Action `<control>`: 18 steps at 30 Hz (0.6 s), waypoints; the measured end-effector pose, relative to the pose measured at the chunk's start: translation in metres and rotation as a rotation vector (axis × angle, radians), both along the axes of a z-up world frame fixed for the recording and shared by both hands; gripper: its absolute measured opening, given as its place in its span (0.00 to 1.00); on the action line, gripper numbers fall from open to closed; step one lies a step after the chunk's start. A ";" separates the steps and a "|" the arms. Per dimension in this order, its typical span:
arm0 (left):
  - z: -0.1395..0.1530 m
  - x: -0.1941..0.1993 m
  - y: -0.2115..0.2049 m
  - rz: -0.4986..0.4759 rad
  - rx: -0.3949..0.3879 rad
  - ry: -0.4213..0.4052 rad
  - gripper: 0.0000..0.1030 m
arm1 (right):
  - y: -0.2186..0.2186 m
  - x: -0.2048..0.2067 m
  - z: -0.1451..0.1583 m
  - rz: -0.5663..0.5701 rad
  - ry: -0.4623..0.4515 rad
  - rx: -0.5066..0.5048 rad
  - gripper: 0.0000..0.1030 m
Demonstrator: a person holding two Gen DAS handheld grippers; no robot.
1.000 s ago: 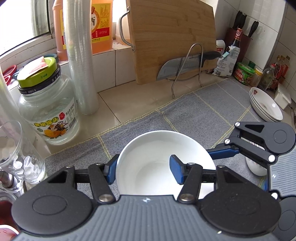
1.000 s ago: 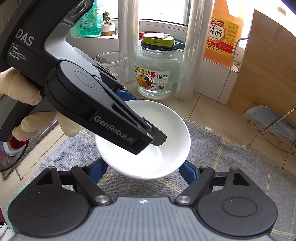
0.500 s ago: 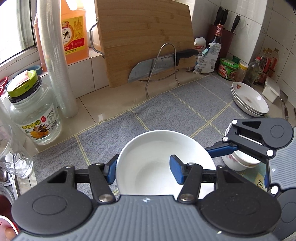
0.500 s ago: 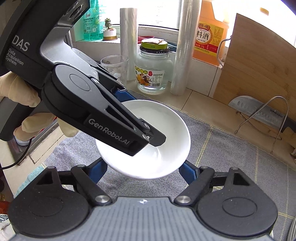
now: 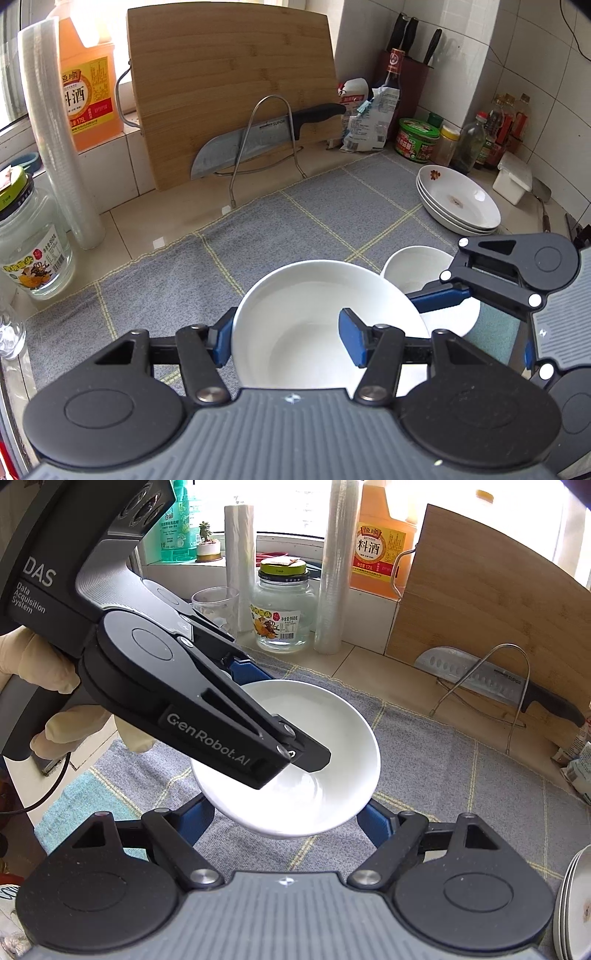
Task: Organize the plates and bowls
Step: 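Lift the floral bowl with the left tool and carry it over the nested bowls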
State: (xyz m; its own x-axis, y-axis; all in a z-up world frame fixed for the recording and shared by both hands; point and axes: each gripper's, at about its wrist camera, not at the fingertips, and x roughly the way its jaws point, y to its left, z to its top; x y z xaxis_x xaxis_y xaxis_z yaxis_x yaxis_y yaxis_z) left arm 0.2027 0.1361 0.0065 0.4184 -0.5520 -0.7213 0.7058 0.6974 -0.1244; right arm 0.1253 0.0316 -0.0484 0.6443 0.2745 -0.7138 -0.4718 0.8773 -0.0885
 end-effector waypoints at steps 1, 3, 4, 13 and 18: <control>0.001 -0.002 -0.004 -0.006 -0.001 0.000 0.55 | -0.003 -0.002 0.000 -0.004 -0.001 -0.001 0.85; 0.003 -0.006 -0.012 -0.019 -0.003 -0.004 0.55 | -0.012 -0.008 0.002 -0.013 -0.004 0.001 0.85; 0.003 -0.008 -0.015 -0.024 -0.003 -0.007 0.55 | -0.015 -0.011 0.002 -0.018 -0.005 0.003 0.85; 0.010 -0.020 -0.054 -0.086 -0.009 -0.032 0.55 | -0.051 -0.029 0.008 -0.078 -0.024 0.008 0.85; 0.012 -0.021 -0.076 -0.114 -0.012 -0.043 0.55 | -0.070 -0.033 0.009 -0.112 -0.033 0.005 0.85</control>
State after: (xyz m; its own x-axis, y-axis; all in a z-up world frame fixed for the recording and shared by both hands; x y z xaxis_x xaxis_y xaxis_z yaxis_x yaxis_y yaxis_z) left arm 0.1815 0.0598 0.0181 0.3827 -0.6066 -0.6968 0.7856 0.6106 -0.1001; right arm 0.0919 -0.0385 -0.0391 0.6943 0.2029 -0.6905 -0.3678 0.9247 -0.0981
